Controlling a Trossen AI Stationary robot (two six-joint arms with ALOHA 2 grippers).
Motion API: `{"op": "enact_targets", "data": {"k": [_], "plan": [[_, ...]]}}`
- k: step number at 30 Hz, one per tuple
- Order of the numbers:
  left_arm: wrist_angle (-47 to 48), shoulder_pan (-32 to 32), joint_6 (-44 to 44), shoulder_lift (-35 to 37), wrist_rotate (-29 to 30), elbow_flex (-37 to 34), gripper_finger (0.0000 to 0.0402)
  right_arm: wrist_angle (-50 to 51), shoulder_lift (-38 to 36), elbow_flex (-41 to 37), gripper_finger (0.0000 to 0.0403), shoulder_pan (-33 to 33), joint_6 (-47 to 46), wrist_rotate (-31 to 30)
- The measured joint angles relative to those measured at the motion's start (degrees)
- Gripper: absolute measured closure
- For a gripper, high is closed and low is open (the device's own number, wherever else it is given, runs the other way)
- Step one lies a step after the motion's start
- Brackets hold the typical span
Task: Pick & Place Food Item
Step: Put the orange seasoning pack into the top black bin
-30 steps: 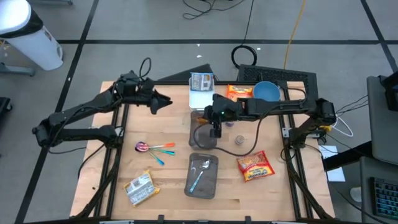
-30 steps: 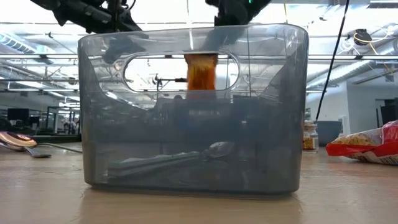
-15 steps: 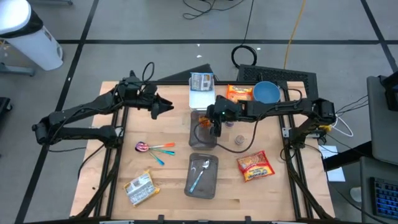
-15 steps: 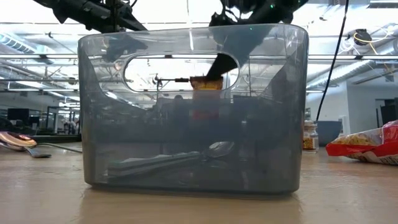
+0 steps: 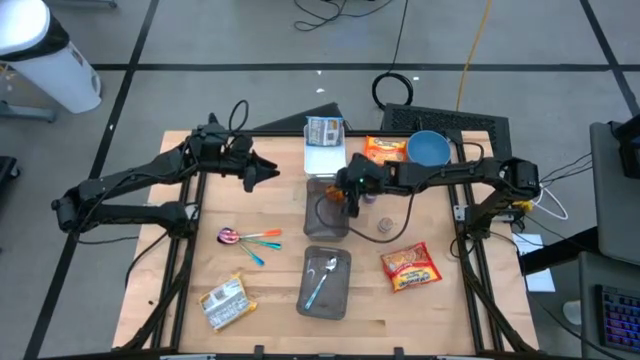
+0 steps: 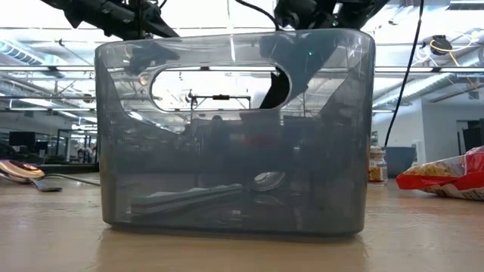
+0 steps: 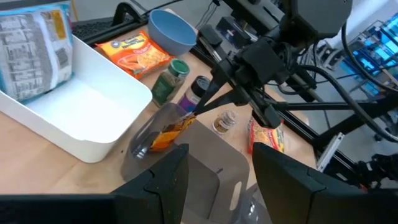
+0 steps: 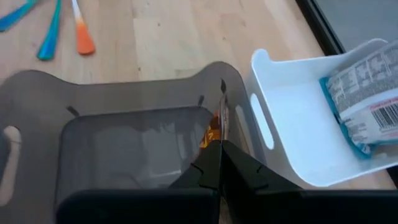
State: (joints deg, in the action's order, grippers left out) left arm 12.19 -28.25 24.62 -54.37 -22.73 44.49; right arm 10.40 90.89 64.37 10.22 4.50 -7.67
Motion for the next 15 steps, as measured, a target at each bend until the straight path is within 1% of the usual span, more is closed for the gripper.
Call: {"op": "enact_targets", "data": {"k": [6,9,13,15], "plan": [[0.0,0.0,0.0,0.0,0.3,0.0,0.0215,-0.2,0.0,-1.5,0.0403,0.8,0.3,-0.1],[0.0,0.0,0.0,0.0,0.3,0.0,0.0215,-0.7,0.0,-1.7,0.0403,0.7,0.8,-1.6],[0.0,0.0,0.1,0.0,0.3,0.0,0.0215,-2.9,0.0,-1.7,0.0403,0.7,1.1,-1.7],[0.0,0.0,0.1,0.0,0.3,0.0,0.0215,-3.7,0.0,-1.7,0.0403,0.7,1.4,-2.8]]}}
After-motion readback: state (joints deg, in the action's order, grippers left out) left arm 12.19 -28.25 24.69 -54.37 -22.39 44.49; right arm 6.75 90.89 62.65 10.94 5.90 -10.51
